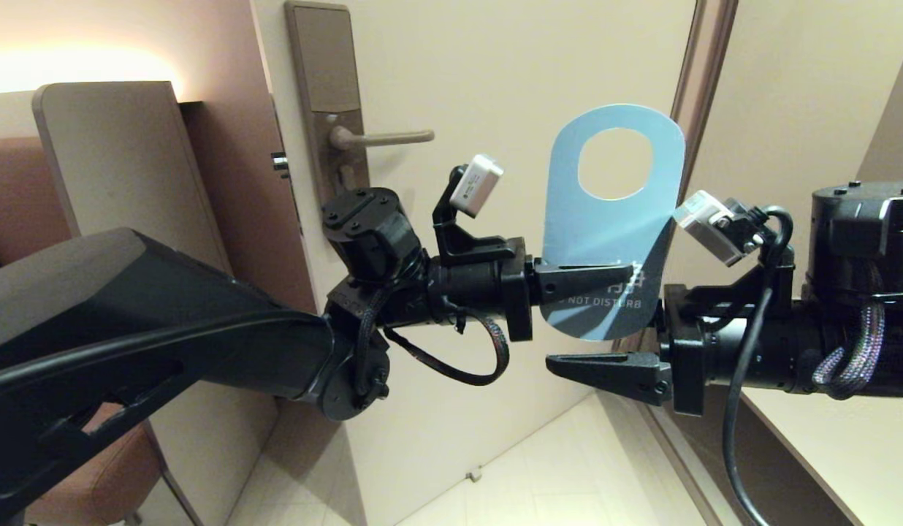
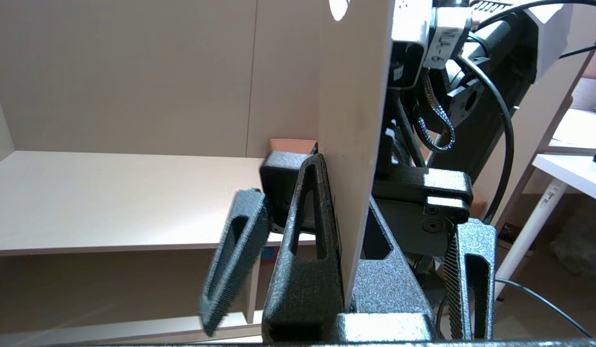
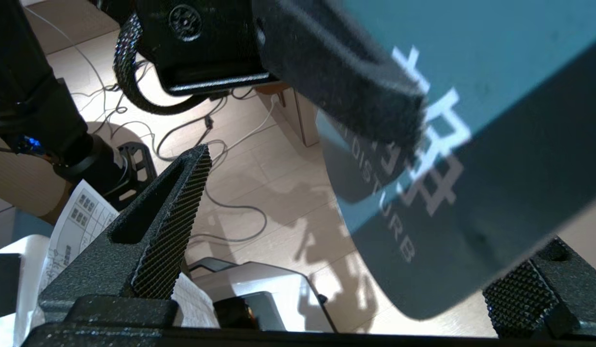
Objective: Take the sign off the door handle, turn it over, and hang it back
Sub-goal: Hand it to the other hand
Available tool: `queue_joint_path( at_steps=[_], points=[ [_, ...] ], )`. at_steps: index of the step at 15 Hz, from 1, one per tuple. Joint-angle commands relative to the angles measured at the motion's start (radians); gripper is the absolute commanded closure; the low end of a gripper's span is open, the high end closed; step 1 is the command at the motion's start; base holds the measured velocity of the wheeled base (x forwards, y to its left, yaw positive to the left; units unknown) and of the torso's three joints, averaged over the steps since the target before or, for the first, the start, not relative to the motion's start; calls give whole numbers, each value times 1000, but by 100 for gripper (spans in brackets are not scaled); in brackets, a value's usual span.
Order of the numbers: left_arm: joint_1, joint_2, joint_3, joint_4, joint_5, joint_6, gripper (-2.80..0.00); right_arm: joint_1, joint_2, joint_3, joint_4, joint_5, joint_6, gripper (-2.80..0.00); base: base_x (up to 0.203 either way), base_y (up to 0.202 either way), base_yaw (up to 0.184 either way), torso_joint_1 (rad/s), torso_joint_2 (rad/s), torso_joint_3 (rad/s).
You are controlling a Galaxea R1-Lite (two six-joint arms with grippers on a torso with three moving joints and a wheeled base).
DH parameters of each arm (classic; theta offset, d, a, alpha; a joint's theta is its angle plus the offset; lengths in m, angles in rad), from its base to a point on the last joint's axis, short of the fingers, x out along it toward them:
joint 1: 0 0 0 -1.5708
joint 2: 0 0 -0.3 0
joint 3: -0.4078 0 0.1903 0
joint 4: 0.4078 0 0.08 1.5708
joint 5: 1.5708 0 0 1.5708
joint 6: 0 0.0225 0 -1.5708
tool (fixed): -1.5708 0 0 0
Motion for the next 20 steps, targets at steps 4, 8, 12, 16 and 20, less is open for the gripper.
queue_joint_path(
  at_steps=[4,8,12,16,20],
  points=[
    [-1,-1,6,-16,-6,-3,0,-14,5,-2,-3,3,1,-280,0,0,0,0,0,0],
    [2,-1,26,-41,-6,-5,0,-31,4,3,-3,3,1,-280,0,0,0,0,0,0],
    [7,2,26,-42,-6,-9,0,-34,4,6,-3,3,1,-280,0,0,0,0,0,0],
    [8,4,28,-42,-6,-9,0,-34,8,8,-3,3,1,-280,0,0,0,0,0,0],
    [7,7,28,-42,-6,-10,0,-39,16,0,-3,3,1,-280,0,0,0,0,0,0]
  ],
)
